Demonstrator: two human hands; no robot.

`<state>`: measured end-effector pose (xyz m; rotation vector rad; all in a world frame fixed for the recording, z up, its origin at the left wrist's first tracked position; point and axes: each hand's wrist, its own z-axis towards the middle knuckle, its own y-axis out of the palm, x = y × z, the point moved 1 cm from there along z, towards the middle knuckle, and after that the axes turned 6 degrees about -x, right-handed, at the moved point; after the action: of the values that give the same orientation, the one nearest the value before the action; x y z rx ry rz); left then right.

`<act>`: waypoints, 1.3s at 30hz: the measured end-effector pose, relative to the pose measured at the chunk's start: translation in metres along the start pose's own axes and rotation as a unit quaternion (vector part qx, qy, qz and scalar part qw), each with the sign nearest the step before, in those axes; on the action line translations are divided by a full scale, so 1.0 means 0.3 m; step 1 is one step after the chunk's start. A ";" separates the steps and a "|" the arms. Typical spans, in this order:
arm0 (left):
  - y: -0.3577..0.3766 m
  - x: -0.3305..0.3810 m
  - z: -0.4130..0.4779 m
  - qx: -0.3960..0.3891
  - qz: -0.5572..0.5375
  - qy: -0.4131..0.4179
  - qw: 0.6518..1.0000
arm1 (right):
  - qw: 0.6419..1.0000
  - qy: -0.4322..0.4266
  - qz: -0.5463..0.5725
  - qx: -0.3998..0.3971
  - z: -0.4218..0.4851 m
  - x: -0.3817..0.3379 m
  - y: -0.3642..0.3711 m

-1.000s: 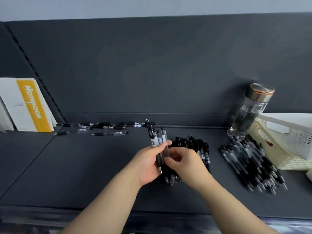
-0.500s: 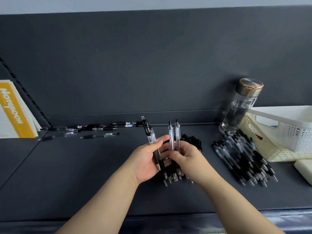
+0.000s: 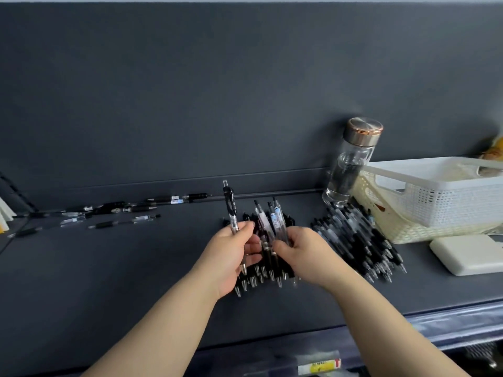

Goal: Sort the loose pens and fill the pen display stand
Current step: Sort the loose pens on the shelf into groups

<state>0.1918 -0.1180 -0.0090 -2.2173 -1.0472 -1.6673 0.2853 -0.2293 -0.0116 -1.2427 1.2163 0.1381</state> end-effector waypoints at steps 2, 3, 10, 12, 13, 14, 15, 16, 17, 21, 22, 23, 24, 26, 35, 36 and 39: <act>0.011 -0.015 0.012 0.006 0.094 0.007 0.996 | 0.999 0.023 -0.036 0.034 -0.015 0.033 -0.061; 0.015 -0.023 0.024 0.006 0.153 0.021 0.988 | 0.996 0.034 -0.060 0.050 -0.021 0.052 -0.094; 0.109 -0.022 0.060 0.038 0.401 0.093 0.911 | 0.967 0.110 -0.198 0.116 -0.029 0.197 -0.306; 0.142 -0.023 0.074 0.039 0.453 0.095 0.886 | 0.963 0.126 -0.212 0.112 -0.022 0.222 -0.336; 0.154 -0.026 0.085 0.043 0.483 0.096 0.869 | 0.961 0.131 -0.219 0.108 -0.018 0.229 -0.346; 0.165 -0.030 0.092 0.050 0.513 0.093 0.852 | 0.960 0.132 -0.224 0.108 -0.015 0.237 -0.352; 0.176 -0.033 0.096 0.058 0.537 0.089 0.837 | 0.959 0.135 -0.226 0.108 -0.012 0.243 -0.360; 0.183 -0.034 0.094 0.066 0.555 0.089 0.825 | 0.958 0.134 -0.228 0.111 -0.006 0.247 -0.364; 0.187 -0.034 0.089 0.072 0.567 0.092 0.815 | 0.957 0.138 -0.230 0.112 -0.001 0.248 -0.368; 0.201 -0.044 0.072 0.059 0.607 0.095 0.787 | 0.951 0.141 -0.255 0.105 0.017 0.266 -0.387; 0.202 -0.046 0.071 0.052 0.619 0.083 0.779 | 0.949 0.133 -0.267 0.106 0.016 0.266 -0.391; 0.202 -0.047 0.072 0.048 0.633 0.068 0.769 | 0.944 0.128 -0.283 0.112 0.015 0.270 -0.398; 0.203 -0.048 0.071 0.046 0.648 0.054 0.758 | 0.939 0.117 -0.301 0.119 0.008 0.265 -0.403; 0.208 -0.052 0.067 0.045 0.680 0.030 0.731 | 0.935 0.093 -0.321 0.116 0.000 0.262 -0.407; 0.212 -0.053 0.078 0.048 0.764 0.029 0.643 | 0.937 0.054 -0.321 0.129 0.006 0.283 -0.380; 0.209 -0.053 0.080 0.048 0.762 0.033 0.645 | 0.937 0.054 -0.320 0.133 0.007 0.285 -0.381; 0.197 -0.057 0.084 0.044 0.752 0.045 0.656 | 0.935 0.047 -0.328 0.124 0.001 0.286 -0.375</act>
<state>0.2460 -0.1556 -0.0178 -1.7294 0.7380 -0.7631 0.3961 -0.3171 -0.0047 -1.3755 0.8097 -0.5559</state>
